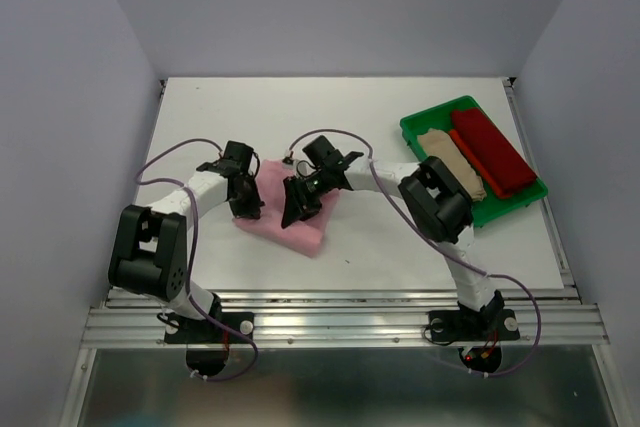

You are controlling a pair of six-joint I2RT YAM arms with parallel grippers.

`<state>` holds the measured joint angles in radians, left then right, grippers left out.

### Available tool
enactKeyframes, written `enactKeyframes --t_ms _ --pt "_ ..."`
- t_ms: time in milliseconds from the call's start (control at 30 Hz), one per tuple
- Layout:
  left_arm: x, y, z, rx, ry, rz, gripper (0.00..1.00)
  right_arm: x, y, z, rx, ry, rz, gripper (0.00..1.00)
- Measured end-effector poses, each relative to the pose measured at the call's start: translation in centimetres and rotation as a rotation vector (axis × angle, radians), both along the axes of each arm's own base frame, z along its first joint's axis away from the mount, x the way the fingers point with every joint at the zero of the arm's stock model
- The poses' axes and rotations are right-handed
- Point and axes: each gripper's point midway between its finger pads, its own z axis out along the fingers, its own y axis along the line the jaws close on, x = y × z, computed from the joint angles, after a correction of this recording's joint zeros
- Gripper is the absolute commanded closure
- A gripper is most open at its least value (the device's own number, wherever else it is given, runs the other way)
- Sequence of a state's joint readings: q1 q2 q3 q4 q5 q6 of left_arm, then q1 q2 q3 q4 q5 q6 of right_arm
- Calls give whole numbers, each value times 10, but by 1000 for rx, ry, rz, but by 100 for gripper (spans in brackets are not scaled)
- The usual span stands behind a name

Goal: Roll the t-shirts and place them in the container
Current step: Roll the T-shirt to the center of the board.

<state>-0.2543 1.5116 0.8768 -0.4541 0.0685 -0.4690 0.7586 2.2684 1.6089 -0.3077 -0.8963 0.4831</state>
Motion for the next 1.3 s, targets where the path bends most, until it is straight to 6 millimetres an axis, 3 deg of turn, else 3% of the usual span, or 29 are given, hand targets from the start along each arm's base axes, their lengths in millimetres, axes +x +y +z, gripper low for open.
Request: enactKeyframes --t_ms 33,167,300,333,400,433,500,567,733,1000,1167,1300 --pt "1 0 -1 0 -2 0 100 1 -3 2 -15 -18 -15 40" --pt "7 0 0 4 -23 3 100 6 -17 25 -51 -134 -80 33" --pt "8 0 1 8 -30 5 100 13 -33 66 -61 -279 -162 36" --pt "8 0 1 8 -30 5 100 14 -36 74 -60 -311 -176 52" --pt "9 0 1 8 -32 5 100 20 -41 91 -62 -391 -207 73" --pt "9 0 1 8 -33 6 100 21 -41 99 -63 -428 -221 89" --pt "9 0 1 7 -33 6 100 18 -38 103 -70 -462 -226 97" --pt "11 0 2 6 -38 7 100 8 -32 98 -85 -476 -204 99" --pt "15 -1 6 3 -48 9 100 -8 -22 62 -158 -451 -156 99" --pt "28 -2 21 1 -86 15 100 -2 -44 -19 -359 -404 -188 99" --pt "37 4 27 5 -108 33 100 5 -47 -20 -370 -428 -211 99" --pt "39 11 26 11 -106 48 100 3 -46 -8 -364 -465 -215 99"
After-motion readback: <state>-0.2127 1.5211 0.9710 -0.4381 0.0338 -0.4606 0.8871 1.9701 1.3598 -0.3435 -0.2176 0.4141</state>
